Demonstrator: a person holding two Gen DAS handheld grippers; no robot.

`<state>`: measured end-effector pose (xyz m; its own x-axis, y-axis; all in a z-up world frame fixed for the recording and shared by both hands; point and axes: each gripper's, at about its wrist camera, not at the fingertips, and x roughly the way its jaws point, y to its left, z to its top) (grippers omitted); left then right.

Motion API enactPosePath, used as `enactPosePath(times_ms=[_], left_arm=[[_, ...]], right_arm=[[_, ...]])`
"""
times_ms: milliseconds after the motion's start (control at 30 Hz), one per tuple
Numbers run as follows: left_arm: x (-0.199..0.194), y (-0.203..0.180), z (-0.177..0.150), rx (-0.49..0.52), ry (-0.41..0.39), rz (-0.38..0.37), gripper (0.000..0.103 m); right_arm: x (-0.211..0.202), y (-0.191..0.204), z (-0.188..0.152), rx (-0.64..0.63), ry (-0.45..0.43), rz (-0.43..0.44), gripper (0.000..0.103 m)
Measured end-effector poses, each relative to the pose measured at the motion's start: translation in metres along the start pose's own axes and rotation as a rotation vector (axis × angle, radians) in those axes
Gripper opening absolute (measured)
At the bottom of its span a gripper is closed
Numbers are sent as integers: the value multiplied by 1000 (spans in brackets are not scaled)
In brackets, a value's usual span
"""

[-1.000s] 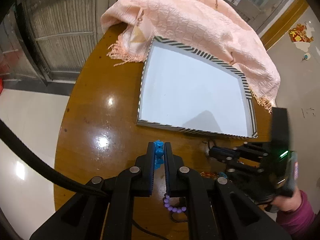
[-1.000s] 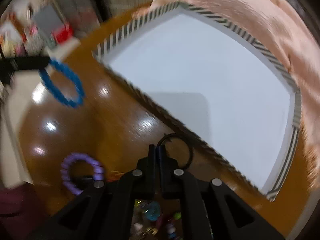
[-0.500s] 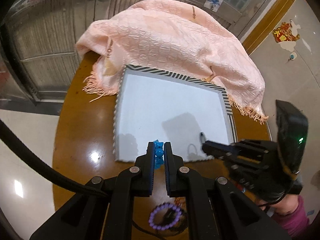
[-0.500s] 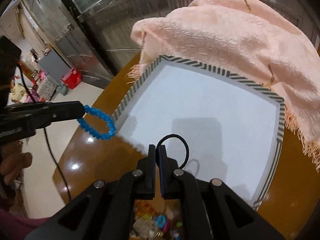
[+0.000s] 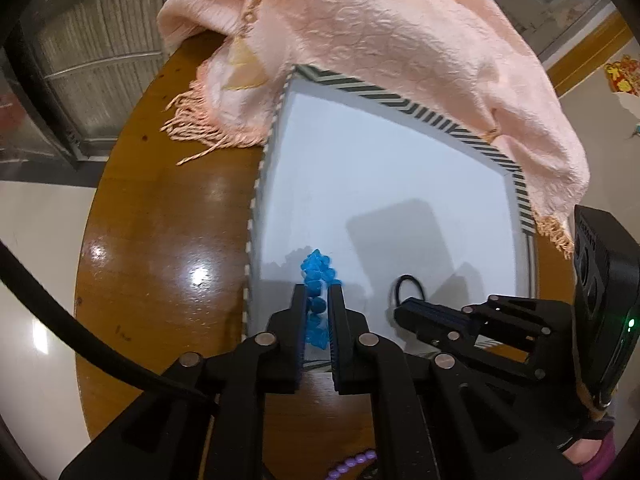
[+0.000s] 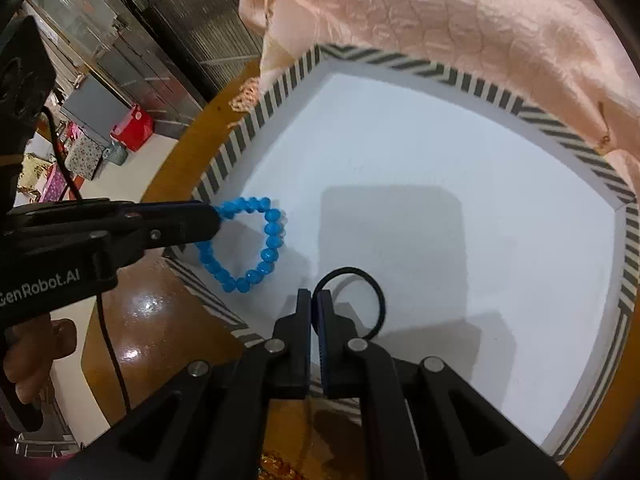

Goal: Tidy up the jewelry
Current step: 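Carry both items into the striped tray and open both tools, then grasp the purple beaded bracelet with the left tool while the right tool grasps the leopard bow scrunchie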

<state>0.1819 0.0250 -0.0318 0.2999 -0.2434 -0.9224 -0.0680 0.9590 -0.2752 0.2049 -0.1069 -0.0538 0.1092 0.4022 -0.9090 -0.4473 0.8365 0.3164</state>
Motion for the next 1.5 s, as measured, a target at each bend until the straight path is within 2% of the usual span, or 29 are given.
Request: enactPosePath(times_ms=[67, 100, 167, 333, 400, 433, 467, 1133, 1333, 1500], left_arm=[[0, 2, -1, -4, -6, 13, 9], [1, 2, -2, -4, -7, 20, 16], [0, 4, -4, -13, -13, 19, 24], [-9, 11, -13, -29, -29, 49, 25], [-15, 9, -19, -10, -38, 78, 25], [-17, 7, -23, -1, -40, 91, 25], [-20, 6, -27, 8, -40, 102, 25], [-64, -18, -106, 139, -107, 132, 25], [-65, -14, -125, 157, -85, 111, 25], [-60, -8, -142, 158, -49, 89, 25]], right_arm=[[1, -3, 1, 8, 5, 1, 9], [-2, -4, 0, 11, -3, 3, 13], [-11, -7, -1, 15, -27, 8, 33], [-55, -13, -17, 31, -119, -30, 37], [-75, -14, -24, 44, -154, -32, 42], [-83, -14, -29, 58, -167, -37, 49], [-90, -16, -33, 68, -176, -39, 52], [-156, 16, -123, 145, -305, -40, 53], [-157, 17, -161, 191, -299, -75, 53], [-145, 14, -199, 255, -255, -85, 53]])
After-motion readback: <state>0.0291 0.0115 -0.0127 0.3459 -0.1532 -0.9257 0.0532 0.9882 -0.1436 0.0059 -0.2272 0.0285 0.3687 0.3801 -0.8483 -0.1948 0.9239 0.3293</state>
